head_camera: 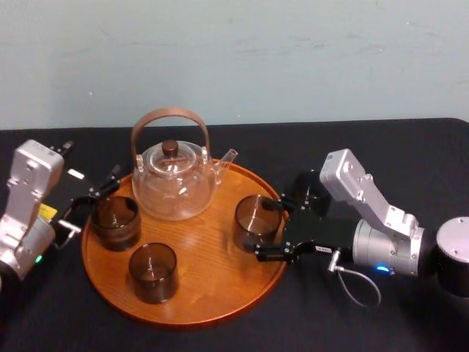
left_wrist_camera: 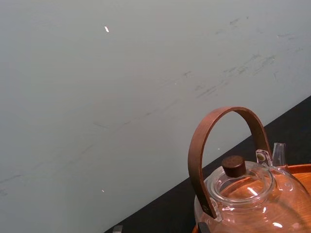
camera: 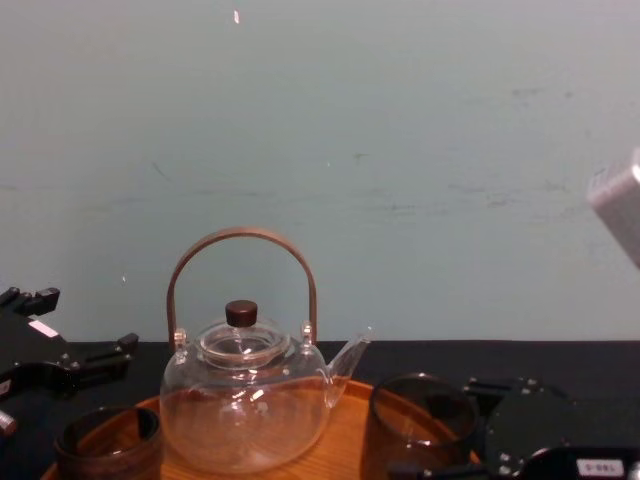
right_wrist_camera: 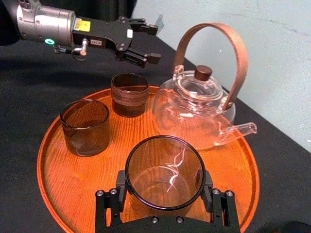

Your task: Pick up the glass from the table and place it on the tray.

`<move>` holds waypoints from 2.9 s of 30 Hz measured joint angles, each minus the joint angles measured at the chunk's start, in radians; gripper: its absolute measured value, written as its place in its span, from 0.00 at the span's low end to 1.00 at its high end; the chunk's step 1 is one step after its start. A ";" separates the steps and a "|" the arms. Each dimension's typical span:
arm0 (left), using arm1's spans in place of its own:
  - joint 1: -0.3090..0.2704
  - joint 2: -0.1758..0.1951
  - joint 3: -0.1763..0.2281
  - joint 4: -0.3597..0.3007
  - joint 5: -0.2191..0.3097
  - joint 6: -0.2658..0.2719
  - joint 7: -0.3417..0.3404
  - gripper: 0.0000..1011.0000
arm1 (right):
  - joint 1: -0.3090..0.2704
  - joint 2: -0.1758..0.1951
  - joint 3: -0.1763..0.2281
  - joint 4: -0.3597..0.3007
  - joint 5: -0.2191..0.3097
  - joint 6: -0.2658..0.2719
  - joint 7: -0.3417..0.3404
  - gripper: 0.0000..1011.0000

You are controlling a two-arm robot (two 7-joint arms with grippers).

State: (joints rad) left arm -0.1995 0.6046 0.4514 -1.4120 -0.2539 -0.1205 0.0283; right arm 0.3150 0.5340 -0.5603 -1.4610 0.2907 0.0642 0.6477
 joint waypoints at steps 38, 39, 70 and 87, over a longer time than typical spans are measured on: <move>0.000 0.000 0.000 0.000 0.000 0.000 0.000 0.99 | 0.027 -0.027 -0.077 0.088 -0.020 -0.014 0.032 0.89; 0.000 0.000 0.000 0.000 0.000 0.000 0.000 0.99 | 0.028 -0.028 -0.078 0.089 -0.020 -0.014 0.032 0.89; 0.000 0.000 0.000 0.000 0.000 0.000 0.000 0.99 | 0.045 -0.046 -0.093 0.116 -0.030 -0.013 0.035 0.89; 0.000 0.000 0.000 0.000 0.000 0.000 0.000 0.99 | 0.044 -0.046 -0.092 0.115 -0.028 -0.012 0.034 0.99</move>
State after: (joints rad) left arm -0.1995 0.6047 0.4514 -1.4119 -0.2539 -0.1205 0.0283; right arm 0.3590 0.4881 -0.6524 -1.3465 0.2627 0.0518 0.6819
